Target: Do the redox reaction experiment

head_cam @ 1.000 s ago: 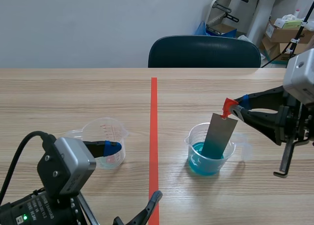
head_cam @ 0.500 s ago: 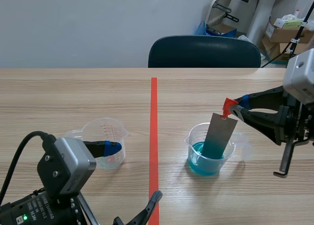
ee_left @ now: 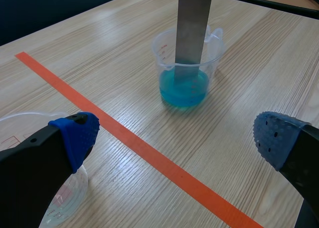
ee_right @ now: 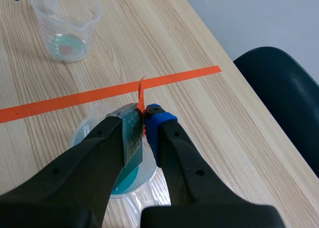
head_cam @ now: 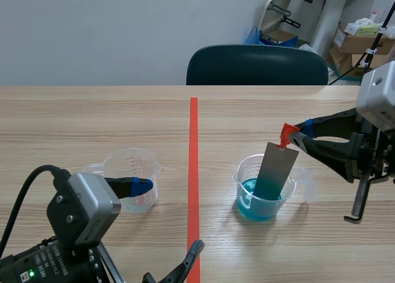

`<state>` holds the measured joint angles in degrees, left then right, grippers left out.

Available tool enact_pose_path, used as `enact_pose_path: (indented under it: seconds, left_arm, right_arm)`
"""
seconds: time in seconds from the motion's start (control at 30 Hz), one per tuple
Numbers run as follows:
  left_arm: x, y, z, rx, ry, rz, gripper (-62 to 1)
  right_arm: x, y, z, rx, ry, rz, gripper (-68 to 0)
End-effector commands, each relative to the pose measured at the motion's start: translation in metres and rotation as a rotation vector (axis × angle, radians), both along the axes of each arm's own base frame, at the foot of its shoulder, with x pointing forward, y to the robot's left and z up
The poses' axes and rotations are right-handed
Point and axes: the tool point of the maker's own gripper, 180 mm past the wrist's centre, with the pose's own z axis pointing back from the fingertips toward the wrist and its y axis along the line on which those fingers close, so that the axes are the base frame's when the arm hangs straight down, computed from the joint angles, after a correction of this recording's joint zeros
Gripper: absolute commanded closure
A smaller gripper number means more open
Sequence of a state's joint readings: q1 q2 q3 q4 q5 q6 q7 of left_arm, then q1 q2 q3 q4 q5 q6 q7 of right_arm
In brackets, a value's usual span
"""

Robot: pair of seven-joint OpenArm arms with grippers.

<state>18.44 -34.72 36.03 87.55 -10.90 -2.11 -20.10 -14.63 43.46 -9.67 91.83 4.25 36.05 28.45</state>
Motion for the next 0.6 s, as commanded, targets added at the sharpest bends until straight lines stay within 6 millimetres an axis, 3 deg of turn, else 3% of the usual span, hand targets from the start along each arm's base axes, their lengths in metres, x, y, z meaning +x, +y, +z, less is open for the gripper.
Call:
enact_pose_path:
  seconds: [0.0, 0.57]
  left_arm:
    - [-0.0014, -0.0074, 0.0138, -0.048, -0.021, -0.006, -62.3]
    - [-0.0014, -0.0074, 0.0138, -0.048, -0.021, -0.006, -62.3]
  right_arm:
    - [0.0025, -0.0004, 0.0051, -0.003, -0.016, 0.007, -0.8]
    - [0.0021, 0.0005, 0.007, 0.007, -0.021, 0.012, -0.8]
